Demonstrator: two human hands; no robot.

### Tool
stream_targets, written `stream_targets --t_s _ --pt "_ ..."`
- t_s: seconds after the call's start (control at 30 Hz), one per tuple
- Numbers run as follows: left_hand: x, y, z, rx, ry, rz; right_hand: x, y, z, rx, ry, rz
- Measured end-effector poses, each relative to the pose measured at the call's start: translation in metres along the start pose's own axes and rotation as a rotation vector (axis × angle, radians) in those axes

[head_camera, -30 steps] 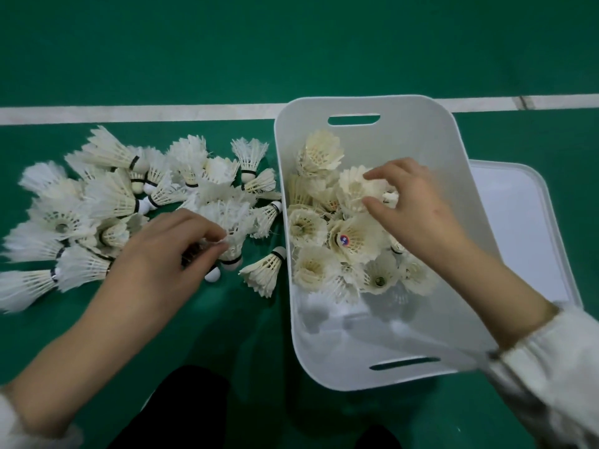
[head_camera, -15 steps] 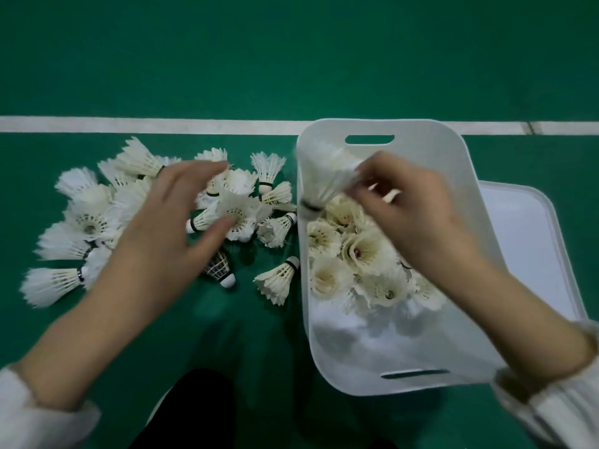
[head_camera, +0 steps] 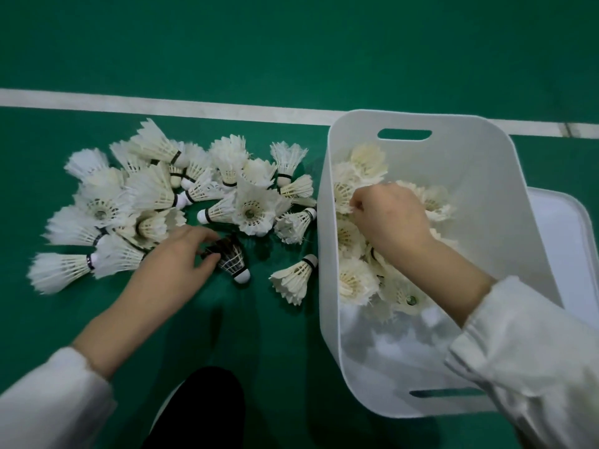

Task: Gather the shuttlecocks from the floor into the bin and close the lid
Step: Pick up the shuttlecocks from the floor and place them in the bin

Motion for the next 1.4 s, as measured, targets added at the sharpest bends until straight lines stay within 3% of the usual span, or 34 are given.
stream_targets --t_s 0.23,0.5,0.7,0.8,0.87,0.93,1.1,1.4 --pt "0.004 0.02 -0.023 0.041 0.025 0.055 0.003 0.023 -0.006 -0.238 0.159 0.086" --pt "0.001 0.037 -0.026 -0.09 0.006 0.131 -0.007 0.008 0.007 -0.071 0.162 0.028" --pt "-0.013 0.027 -0.016 -0.164 -0.005 0.04 -0.022 0.003 0.026 -0.122 0.218 0.008" --pt "-0.022 0.021 -0.006 -0.205 -0.032 -0.006 -0.03 0.015 0.07 0.017 0.062 -0.009" --pt "-0.026 0.015 0.003 -0.209 -0.049 -0.052 -0.039 0.041 0.109 0.139 -0.087 0.065" --pt "-0.029 0.011 0.012 -0.238 -0.064 -0.086 -0.052 0.085 0.121 0.253 -0.091 0.203" --pt "-0.028 0.0 0.028 -0.247 -0.082 -0.203 -0.078 0.193 0.035 0.363 0.164 0.542" --pt "-0.029 0.024 0.027 -0.308 -0.111 -0.202 -0.056 0.211 -0.028 0.582 0.193 0.353"
Point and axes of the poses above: each hand's wrist, its own x-axis towards the middle knuckle, its own z-axis out of the back of the hand, y = z × x, the point moved 9 cm from there along x, towards the middle knuckle, and after that the axes turned 5 degrees about -x, right-handed, at the moved point
